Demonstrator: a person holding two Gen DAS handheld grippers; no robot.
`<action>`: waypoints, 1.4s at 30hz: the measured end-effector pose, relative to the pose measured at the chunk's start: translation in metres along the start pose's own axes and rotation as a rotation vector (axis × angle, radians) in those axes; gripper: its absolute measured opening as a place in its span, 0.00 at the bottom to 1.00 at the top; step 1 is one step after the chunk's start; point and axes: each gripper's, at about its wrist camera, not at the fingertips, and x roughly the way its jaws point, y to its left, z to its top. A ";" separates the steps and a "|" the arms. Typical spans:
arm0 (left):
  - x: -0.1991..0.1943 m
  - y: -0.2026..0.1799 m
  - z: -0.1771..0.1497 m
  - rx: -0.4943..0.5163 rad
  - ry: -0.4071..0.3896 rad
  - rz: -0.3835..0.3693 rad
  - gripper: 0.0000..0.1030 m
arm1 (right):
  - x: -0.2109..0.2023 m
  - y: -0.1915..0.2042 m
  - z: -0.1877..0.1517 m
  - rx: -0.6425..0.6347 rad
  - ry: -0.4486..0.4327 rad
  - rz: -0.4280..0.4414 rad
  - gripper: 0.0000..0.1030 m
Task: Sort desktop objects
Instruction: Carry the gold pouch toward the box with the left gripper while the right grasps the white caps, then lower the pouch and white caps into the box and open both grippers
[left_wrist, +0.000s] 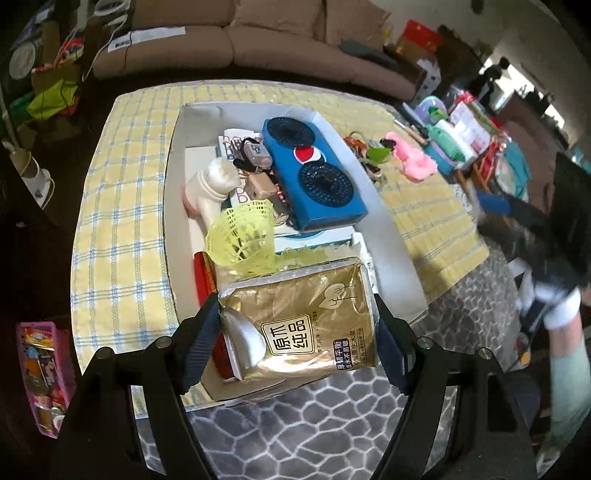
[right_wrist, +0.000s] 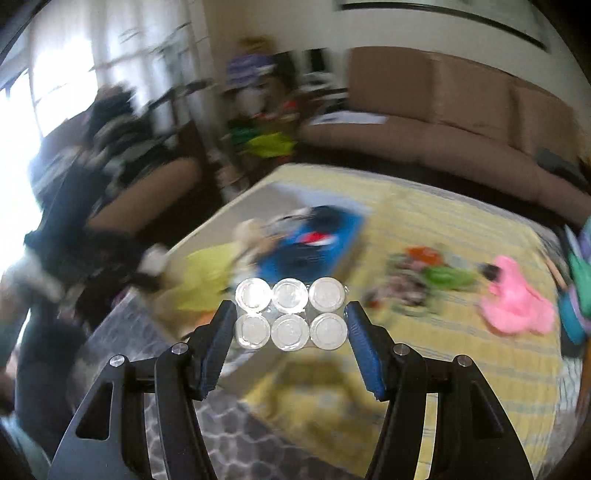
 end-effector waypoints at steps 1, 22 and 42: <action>-0.001 0.000 0.001 -0.006 -0.003 -0.003 0.72 | 0.008 0.010 0.001 -0.042 0.027 0.000 0.61; 0.092 -0.114 0.019 0.445 0.325 0.140 0.72 | -0.011 -0.001 -0.032 0.038 0.024 -0.027 0.61; 0.052 -0.042 0.005 -0.077 0.177 -0.102 0.89 | -0.015 0.022 -0.024 0.049 -0.021 0.008 0.61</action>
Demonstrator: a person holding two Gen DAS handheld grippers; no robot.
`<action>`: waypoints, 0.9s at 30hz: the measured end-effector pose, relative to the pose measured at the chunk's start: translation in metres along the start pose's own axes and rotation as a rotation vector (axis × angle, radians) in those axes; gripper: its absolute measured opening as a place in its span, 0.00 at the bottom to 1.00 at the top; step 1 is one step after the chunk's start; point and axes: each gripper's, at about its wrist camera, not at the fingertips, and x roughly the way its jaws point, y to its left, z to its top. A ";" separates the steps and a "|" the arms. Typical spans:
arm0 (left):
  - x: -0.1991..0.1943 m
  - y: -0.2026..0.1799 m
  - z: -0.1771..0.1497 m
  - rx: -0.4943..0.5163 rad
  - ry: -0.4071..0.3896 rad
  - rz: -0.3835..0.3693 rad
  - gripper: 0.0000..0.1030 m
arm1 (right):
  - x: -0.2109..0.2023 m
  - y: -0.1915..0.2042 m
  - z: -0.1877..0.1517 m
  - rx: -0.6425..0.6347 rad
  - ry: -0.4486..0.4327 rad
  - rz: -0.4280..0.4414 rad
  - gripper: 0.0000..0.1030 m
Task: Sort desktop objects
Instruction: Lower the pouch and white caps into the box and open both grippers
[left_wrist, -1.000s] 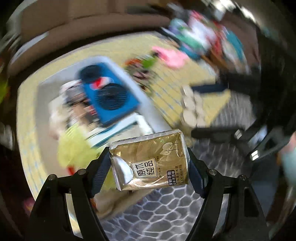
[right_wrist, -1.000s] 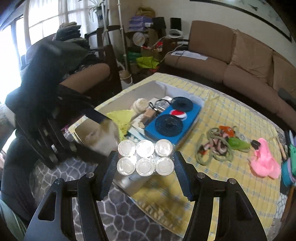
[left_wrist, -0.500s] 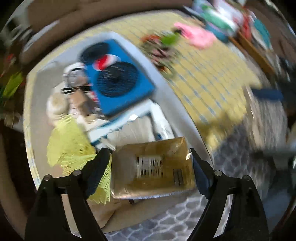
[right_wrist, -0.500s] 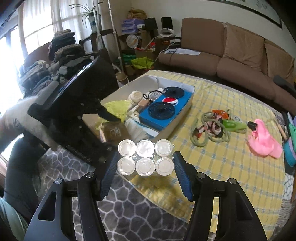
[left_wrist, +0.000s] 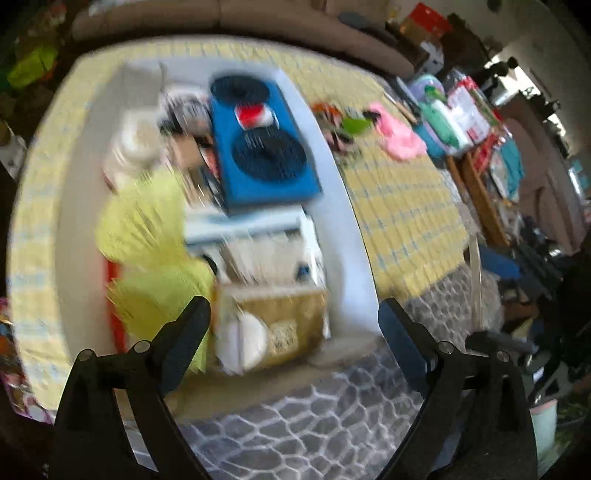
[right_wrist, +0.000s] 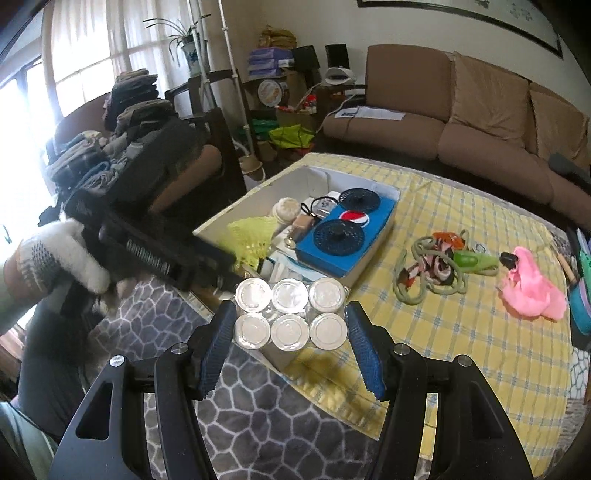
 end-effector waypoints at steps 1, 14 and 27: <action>0.008 -0.001 0.000 -0.005 0.023 -0.012 0.89 | 0.002 0.001 0.001 -0.002 0.005 -0.003 0.61; -0.101 0.069 -0.020 -0.239 -0.344 -0.252 1.00 | 0.039 0.007 0.037 -0.010 0.026 -0.043 0.61; -0.071 0.129 -0.013 -0.391 -0.409 -0.426 1.00 | 0.108 0.056 0.088 -0.188 0.075 0.033 0.61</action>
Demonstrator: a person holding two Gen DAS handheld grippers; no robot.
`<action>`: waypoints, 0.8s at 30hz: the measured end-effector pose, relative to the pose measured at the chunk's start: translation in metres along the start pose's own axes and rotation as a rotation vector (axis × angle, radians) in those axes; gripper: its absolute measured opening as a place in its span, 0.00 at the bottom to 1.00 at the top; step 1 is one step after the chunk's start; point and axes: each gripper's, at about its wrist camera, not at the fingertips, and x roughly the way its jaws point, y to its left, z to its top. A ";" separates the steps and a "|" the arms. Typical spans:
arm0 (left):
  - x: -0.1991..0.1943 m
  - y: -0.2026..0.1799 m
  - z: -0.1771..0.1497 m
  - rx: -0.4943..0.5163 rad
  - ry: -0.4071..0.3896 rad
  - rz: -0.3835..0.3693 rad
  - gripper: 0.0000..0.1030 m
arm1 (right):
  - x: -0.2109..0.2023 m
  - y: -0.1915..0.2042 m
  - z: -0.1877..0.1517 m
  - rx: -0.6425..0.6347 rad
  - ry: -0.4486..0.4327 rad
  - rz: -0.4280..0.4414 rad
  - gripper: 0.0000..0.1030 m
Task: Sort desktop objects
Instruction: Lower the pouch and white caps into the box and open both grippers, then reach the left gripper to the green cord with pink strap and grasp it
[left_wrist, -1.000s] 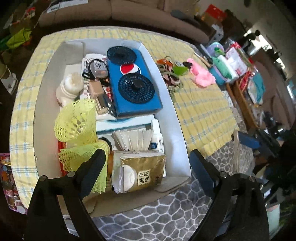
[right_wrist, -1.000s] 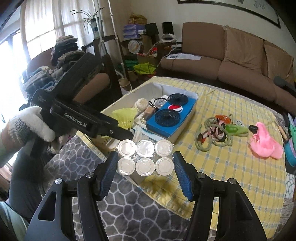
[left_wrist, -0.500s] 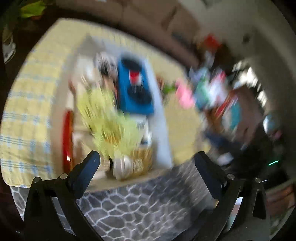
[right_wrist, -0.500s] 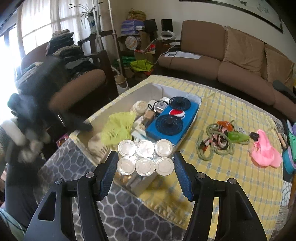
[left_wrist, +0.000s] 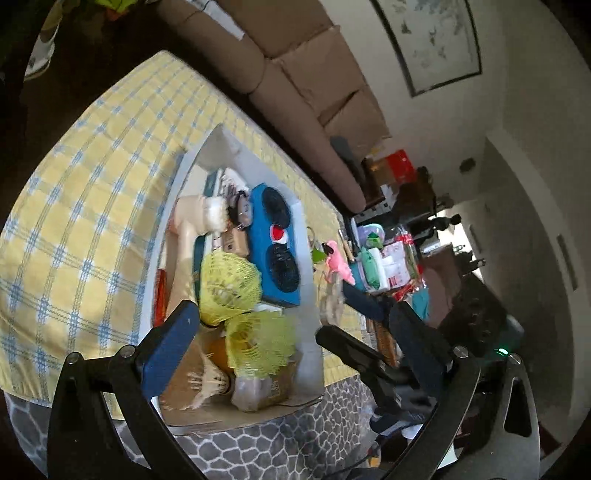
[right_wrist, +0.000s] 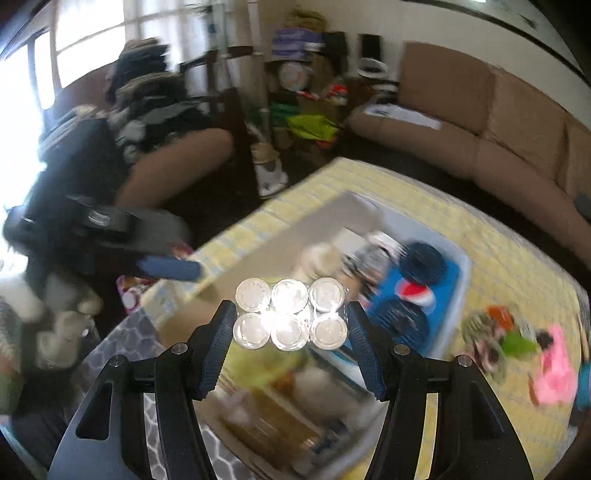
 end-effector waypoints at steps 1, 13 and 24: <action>0.000 0.003 0.002 -0.016 0.005 0.003 1.00 | 0.006 0.010 0.003 -0.046 0.012 0.011 0.61; -0.033 0.027 0.013 -0.102 -0.063 -0.023 1.00 | 0.081 0.076 0.000 -0.388 0.151 0.052 0.64; -0.016 0.011 0.003 -0.038 0.000 -0.009 1.00 | 0.015 0.053 -0.012 -0.206 0.090 0.007 0.72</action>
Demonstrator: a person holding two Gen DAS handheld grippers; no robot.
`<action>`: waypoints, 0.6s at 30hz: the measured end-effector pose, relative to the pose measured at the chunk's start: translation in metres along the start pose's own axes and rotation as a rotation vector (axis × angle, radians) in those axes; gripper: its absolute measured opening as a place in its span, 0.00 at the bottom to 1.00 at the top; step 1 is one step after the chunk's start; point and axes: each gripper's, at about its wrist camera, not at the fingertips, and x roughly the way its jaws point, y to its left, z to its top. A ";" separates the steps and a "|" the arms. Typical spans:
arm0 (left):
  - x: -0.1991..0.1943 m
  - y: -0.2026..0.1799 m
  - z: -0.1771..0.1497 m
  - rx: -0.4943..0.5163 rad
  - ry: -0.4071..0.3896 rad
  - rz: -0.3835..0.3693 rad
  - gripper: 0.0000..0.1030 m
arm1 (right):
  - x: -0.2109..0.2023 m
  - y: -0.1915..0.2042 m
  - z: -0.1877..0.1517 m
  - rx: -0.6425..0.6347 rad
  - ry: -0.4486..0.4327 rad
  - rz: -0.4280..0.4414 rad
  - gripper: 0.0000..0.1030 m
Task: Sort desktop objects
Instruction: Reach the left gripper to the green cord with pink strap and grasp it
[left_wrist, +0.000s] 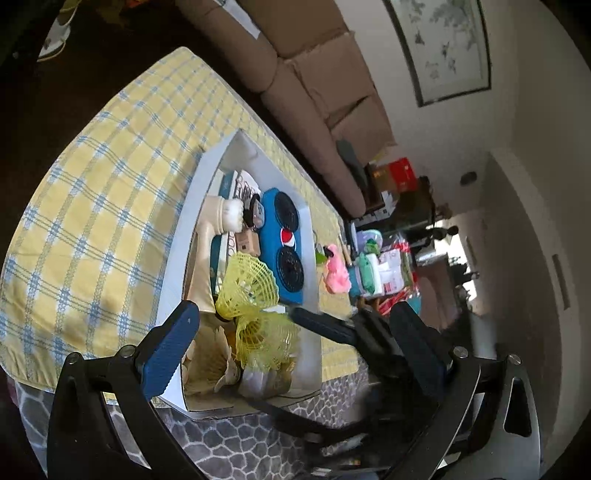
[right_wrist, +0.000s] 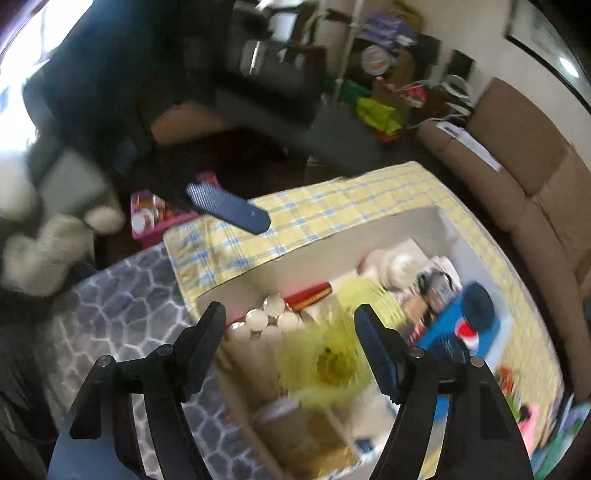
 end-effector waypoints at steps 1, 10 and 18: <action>0.001 -0.003 -0.002 0.013 0.003 0.008 1.00 | -0.007 -0.004 -0.004 0.036 -0.002 -0.017 0.72; 0.036 -0.044 -0.034 0.205 0.061 0.088 1.00 | -0.062 -0.077 -0.102 0.525 -0.060 -0.108 0.78; 0.077 -0.076 -0.068 0.388 0.114 0.290 1.00 | -0.097 -0.093 -0.131 0.586 -0.102 -0.161 0.80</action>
